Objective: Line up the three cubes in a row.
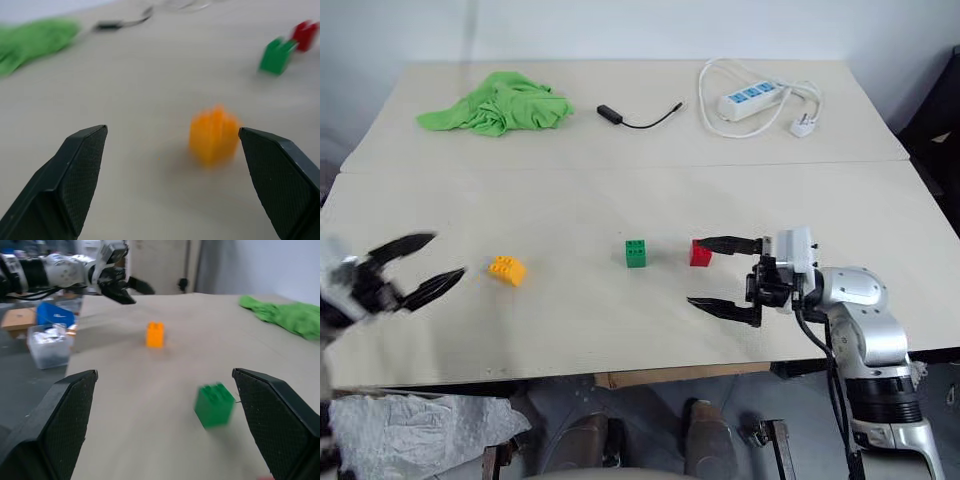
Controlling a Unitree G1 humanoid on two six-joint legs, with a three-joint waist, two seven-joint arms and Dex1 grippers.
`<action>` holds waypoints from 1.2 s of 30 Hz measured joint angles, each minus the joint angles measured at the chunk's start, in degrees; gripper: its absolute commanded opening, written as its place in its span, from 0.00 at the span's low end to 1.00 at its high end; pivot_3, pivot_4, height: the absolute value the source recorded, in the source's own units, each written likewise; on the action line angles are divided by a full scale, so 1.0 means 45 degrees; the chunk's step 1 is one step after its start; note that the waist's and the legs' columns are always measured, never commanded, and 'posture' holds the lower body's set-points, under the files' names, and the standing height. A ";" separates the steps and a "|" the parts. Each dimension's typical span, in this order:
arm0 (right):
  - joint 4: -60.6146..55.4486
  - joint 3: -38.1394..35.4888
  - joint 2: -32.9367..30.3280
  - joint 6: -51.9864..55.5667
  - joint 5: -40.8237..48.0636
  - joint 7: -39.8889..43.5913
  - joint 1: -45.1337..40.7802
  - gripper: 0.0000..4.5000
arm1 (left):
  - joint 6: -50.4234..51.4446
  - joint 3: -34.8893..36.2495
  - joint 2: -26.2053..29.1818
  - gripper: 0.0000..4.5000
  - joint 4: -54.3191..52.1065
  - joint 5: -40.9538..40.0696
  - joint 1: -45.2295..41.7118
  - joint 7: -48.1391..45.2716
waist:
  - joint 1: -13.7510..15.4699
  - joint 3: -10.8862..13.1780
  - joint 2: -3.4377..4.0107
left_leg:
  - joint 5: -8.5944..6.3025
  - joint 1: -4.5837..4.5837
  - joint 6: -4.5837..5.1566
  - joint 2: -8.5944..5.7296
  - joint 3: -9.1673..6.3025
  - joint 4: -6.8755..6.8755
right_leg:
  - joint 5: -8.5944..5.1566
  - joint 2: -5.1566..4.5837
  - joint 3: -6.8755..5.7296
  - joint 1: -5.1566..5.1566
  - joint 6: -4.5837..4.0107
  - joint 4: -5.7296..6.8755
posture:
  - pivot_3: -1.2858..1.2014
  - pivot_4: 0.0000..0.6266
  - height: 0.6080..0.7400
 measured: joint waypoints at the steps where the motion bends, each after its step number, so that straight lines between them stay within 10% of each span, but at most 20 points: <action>1: -0.0081 0.0101 0.0023 0.0056 0.0035 0.0071 -0.0130 1.00 | 0.0004 0.0219 -0.0245 0.99 -0.0262 -0.0007 0.0751 0.0102 | 0.0101 0.0000 0.0000 | 0.0000 0.0004 0.0001 -0.0006 -0.0003 0.0002 | 0.0001 -0.0006 -0.0001 0.0004 0.0001 0.0003 | 0.52 0.24 1.00; 8: -0.0122 0.0381 0.0086 0.0153 0.0139 0.0508 -0.0511 1.00 | 0.0408 0.0174 -0.1806 0.99 -0.2985 -0.0494 0.2923 0.1540 | 0.0373 -0.0006 -0.0009 | -0.0007 0.0001 -0.0008 -0.0001 -0.0016 0.0008 | 0.0005 -0.0007 -0.0007 0.0004 -0.0007 0.0002 | 0.52 0.24 1.00; 23: -0.0023 0.0111 -0.0244 0.0293 -0.0057 0.0351 0.0949 1.00 | 0.1622 -0.4299 -0.5294 0.99 -0.3825 0.1920 -0.0509 0.8471 | 0.0327 -0.0019 0.0004 | -0.0006 0.0011 -0.0008 -0.0025 0.0041 0.0004 | 0.0008 0.0032 -0.0002 -0.0001 -0.0007 -0.0001 | 0.52 0.24 1.00; 34: -0.0379 0.0075 -0.0124 -0.0297 -0.0265 -0.0353 0.1607 1.00 | 0.0961 -0.5189 -0.4825 0.33 -0.3294 0.2610 -0.0910 0.8772 | 0.0419 -0.0030 0.0024 | -0.0006 0.0021 -0.0008 -0.0008 0.0040 0.0007 | 0.0008 0.0023 0.0003 0.0002 -0.0007 0.0002 | 0.52 0.24 1.00; 36: -0.0369 -0.0062 -0.0125 -0.0501 -0.0332 -0.0482 0.1778 1.00 | 0.0729 -0.5206 -0.4548 0.33 -0.2808 0.2477 -0.1218 0.8199 | 0.0454 -0.0031 0.0024 | -0.0005 0.0018 -0.0008 -0.0010 0.0038 0.0007 | 0.0008 0.0023 -0.0001 0.0002 -0.0007 0.0005 | 0.52 0.24 1.00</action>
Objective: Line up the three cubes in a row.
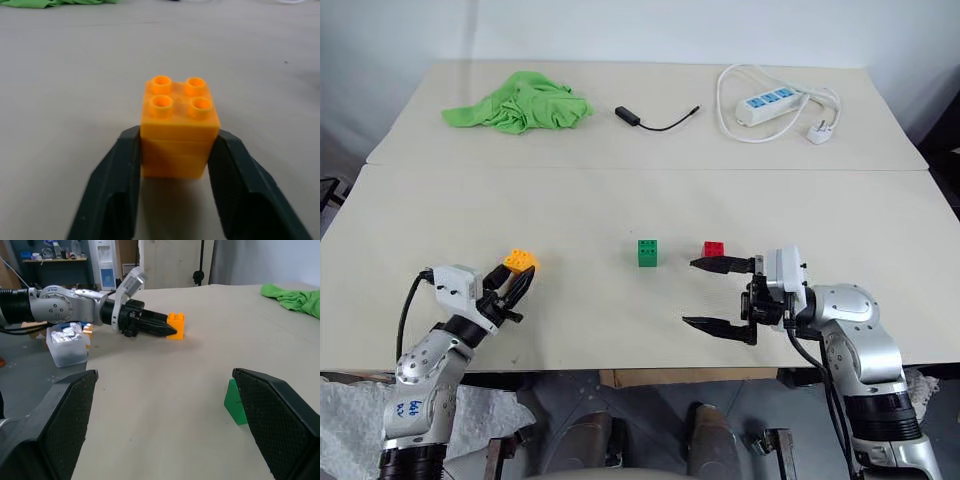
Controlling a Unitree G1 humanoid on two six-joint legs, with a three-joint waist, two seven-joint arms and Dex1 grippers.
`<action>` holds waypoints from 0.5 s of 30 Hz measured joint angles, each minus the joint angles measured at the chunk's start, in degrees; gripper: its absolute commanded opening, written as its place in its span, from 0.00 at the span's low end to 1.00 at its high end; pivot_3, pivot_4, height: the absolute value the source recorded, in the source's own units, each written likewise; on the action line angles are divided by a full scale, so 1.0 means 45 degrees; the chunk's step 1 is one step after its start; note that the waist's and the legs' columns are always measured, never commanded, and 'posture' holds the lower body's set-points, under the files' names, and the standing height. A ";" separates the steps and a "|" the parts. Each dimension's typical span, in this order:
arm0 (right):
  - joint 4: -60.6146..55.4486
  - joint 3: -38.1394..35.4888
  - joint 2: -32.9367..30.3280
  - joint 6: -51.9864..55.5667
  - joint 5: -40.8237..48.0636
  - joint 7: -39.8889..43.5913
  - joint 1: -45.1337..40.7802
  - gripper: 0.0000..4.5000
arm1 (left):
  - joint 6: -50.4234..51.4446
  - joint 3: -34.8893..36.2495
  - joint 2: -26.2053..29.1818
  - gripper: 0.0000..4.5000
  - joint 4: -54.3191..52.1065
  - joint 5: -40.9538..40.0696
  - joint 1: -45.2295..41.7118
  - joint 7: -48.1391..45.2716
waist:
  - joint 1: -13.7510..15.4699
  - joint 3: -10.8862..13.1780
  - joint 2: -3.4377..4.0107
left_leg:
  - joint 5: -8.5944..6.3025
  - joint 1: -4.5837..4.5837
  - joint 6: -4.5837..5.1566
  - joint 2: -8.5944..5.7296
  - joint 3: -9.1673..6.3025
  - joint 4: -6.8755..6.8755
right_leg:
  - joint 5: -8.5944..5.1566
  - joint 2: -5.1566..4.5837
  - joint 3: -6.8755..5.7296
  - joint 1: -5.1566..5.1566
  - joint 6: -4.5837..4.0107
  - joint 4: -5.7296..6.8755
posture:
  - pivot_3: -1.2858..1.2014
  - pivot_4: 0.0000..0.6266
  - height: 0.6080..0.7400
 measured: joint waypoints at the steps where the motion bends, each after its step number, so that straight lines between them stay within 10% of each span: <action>1: 0.0010 -0.0127 -0.0001 -0.0055 -0.0016 -0.0073 0.0114 1.00 | -0.0127 -0.0016 0.0183 0.33 0.0303 -0.0137 -0.0210 -0.0400 | 0.0018 0.0000 -0.0001 | 0.0001 -0.0003 0.0001 0.0000 -0.0001 0.0003 | 0.0000 0.0000 -0.0002 -0.0001 0.0000 0.0000 | 0.52 0.24 1.00; 10: -0.0047 -0.0889 -0.0448 -0.0218 -0.0104 -0.0291 0.1463 1.00 | -0.3462 -0.2477 0.3803 0.33 0.6839 -0.0320 -0.6029 -0.9795 | -0.0039 0.0000 0.0000 | 0.0008 -0.0022 -0.0012 -0.0032 0.0115 0.0007 | -0.0001 0.0034 -0.0030 -0.0005 -0.0002 -0.0020 | 0.52 0.24 1.00; 15: -0.0047 -0.1083 -0.0535 -0.0226 -0.0107 -0.0419 0.1303 1.00 | -0.5636 -0.3657 0.3099 0.33 1.2442 0.0809 -1.0163 -1.2501 | -0.0124 -0.0002 0.0003 | 0.0008 -0.0037 -0.0010 -0.0031 0.0119 -0.0006 | 0.0000 0.0052 -0.0032 -0.0009 0.0002 -0.0040 | 0.52 0.24 1.00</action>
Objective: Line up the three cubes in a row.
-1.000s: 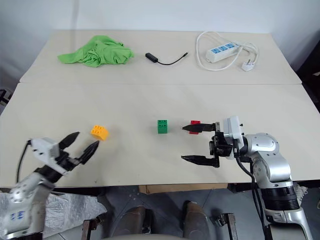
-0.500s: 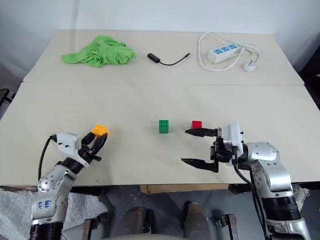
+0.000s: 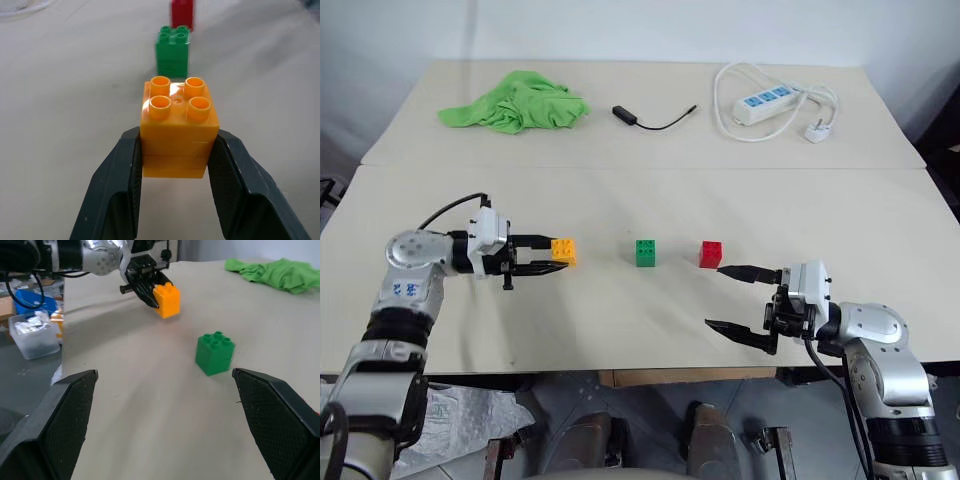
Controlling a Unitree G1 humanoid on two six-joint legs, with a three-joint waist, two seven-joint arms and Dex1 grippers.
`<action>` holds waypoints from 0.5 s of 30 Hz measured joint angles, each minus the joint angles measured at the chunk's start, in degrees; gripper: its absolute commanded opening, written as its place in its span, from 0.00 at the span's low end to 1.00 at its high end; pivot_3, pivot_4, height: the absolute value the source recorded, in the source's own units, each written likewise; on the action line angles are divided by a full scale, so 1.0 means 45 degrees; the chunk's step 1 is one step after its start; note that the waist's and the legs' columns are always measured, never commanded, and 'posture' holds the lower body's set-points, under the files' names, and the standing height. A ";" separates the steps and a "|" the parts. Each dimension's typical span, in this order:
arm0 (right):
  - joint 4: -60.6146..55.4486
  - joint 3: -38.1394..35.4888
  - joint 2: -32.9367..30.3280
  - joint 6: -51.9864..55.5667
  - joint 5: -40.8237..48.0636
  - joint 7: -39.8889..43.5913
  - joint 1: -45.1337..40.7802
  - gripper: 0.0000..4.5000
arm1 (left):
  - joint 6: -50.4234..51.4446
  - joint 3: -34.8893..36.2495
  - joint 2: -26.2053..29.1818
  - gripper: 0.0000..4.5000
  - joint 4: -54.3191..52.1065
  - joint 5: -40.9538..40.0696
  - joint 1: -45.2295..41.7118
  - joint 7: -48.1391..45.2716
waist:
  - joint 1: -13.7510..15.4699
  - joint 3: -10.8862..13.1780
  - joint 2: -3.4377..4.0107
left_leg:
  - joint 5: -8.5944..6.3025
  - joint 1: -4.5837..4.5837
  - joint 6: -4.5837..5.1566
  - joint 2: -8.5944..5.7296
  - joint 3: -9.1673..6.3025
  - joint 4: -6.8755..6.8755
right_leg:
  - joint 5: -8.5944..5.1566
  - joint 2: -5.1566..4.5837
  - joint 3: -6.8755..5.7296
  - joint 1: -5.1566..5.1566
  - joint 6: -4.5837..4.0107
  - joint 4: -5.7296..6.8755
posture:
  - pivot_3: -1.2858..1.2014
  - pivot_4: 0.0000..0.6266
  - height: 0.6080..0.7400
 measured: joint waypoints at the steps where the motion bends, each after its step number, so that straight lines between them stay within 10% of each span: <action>1: -0.0034 -0.0020 0.0001 -0.0002 0.0002 -0.0075 0.0012 1.00 | -0.0306 -0.0138 -0.0210 0.33 0.0627 0.0201 -0.0329 -0.0199 | -0.0037 0.0001 -0.0001 | 0.0000 -0.0004 0.0000 0.0001 0.0000 -0.0008 | 0.0000 0.0002 -0.0002 -0.0004 0.0000 -0.0007 | 0.52 0.24 1.00; 15: -0.0789 -0.0210 0.0066 -0.0035 0.0007 -0.0776 0.0985 1.00 | -0.2034 -0.0328 -0.1295 0.33 0.4585 0.1734 -0.2458 -0.0283 | -0.0138 0.0008 -0.0013 | 0.0002 -0.0006 0.0005 0.0002 -0.0019 0.0003 | 0.0010 -0.0004 -0.0011 0.0012 0.0019 -0.0019 | 0.52 0.24 1.00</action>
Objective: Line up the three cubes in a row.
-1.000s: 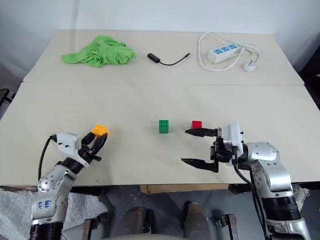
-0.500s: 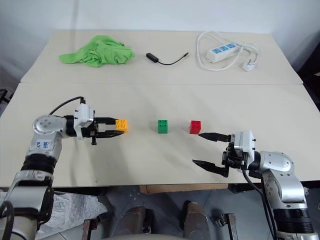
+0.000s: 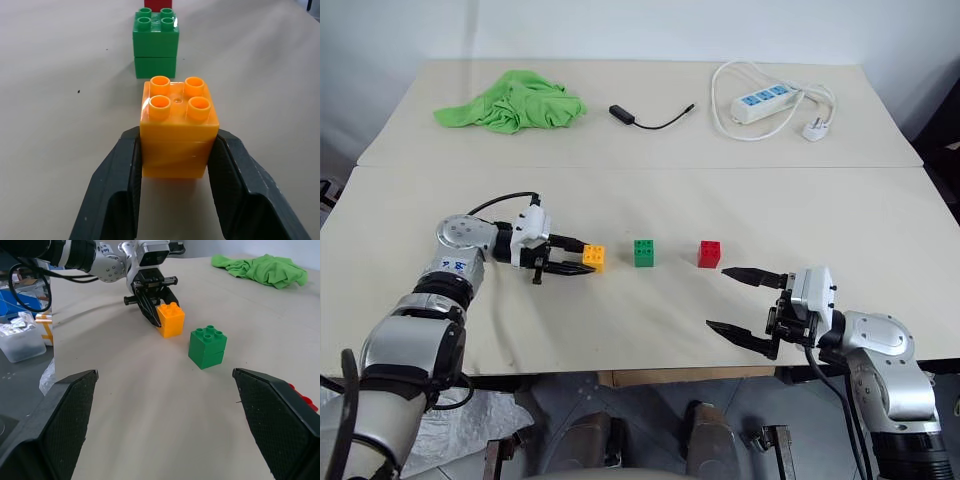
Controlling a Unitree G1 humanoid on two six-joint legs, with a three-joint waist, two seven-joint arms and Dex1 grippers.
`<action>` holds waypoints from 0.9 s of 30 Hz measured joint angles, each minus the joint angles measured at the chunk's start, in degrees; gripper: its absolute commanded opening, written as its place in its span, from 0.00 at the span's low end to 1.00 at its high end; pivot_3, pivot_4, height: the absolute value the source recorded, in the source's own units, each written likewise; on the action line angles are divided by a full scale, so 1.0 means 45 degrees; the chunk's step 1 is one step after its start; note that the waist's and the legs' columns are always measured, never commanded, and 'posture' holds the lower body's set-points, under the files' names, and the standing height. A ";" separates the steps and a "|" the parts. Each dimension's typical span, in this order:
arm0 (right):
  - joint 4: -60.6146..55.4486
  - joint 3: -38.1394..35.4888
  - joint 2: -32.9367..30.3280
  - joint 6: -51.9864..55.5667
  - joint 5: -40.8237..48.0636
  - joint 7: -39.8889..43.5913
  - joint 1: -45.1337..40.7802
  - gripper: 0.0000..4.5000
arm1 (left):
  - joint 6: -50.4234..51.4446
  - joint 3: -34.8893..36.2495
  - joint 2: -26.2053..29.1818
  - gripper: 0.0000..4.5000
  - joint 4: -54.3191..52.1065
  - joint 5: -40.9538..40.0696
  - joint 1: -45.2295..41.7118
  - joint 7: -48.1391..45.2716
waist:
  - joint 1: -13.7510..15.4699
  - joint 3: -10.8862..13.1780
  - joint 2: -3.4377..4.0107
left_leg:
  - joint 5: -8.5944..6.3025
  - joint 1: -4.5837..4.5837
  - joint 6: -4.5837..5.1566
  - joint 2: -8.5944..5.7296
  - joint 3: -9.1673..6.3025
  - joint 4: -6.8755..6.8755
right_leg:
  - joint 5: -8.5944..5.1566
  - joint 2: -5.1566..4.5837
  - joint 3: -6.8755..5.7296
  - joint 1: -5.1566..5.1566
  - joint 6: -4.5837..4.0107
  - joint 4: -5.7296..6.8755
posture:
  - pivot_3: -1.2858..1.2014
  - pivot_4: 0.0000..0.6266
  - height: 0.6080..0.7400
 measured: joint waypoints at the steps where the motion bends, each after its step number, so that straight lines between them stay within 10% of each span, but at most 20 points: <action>1: 0.0000 0.0000 0.0000 0.0000 0.0000 -0.0023 -0.0005 1.00 | 0.0008 0.0005 -0.0022 0.33 0.0050 0.0107 -0.0094 0.0051 | 0.0005 0.0000 0.0000 | 0.0000 0.0000 0.0000 0.0000 -0.0002 0.0001 | 0.0000 0.0000 -0.0002 0.0001 0.0000 0.0002 | 0.52 0.24 1.00; 3: 0.0000 0.0000 0.0000 0.0000 0.0000 -0.0042 -0.0006 1.00 | 0.0066 0.0016 -0.0020 0.33 0.0146 0.0175 -0.0181 0.0121 | -0.0007 0.0000 0.0000 | 0.0000 0.0000 0.0000 0.0000 -0.0002 0.0002 | 0.0000 0.0000 0.0000 0.0000 0.0000 0.0003 | 0.52 0.24 1.00; 12: 0.0000 0.0004 0.0000 0.0019 0.0033 -0.0093 -0.0044 1.00 | 0.0301 0.0356 -0.0015 0.95 0.0472 0.0391 -0.0285 0.0500 | -0.0056 0.0003 -0.0006 | 0.0000 -0.0001 0.0001 0.0002 -0.0001 0.0001 | 0.0000 0.0000 -0.0001 -0.0003 0.0000 0.0006 | 0.52 0.24 1.00; 27: -0.0023 0.0065 -0.0004 0.0332 0.0153 0.0124 -0.0231 1.00 | 0.0219 0.1419 0.0400 0.95 -0.0420 -0.0175 0.0789 -0.0341 | -0.0084 0.0003 -0.0005 | 0.0001 -0.0001 0.0000 0.0006 -0.0001 0.0001 | 0.0000 0.0001 -0.0001 -0.0008 -0.0001 0.0008 | 0.52 0.24 1.00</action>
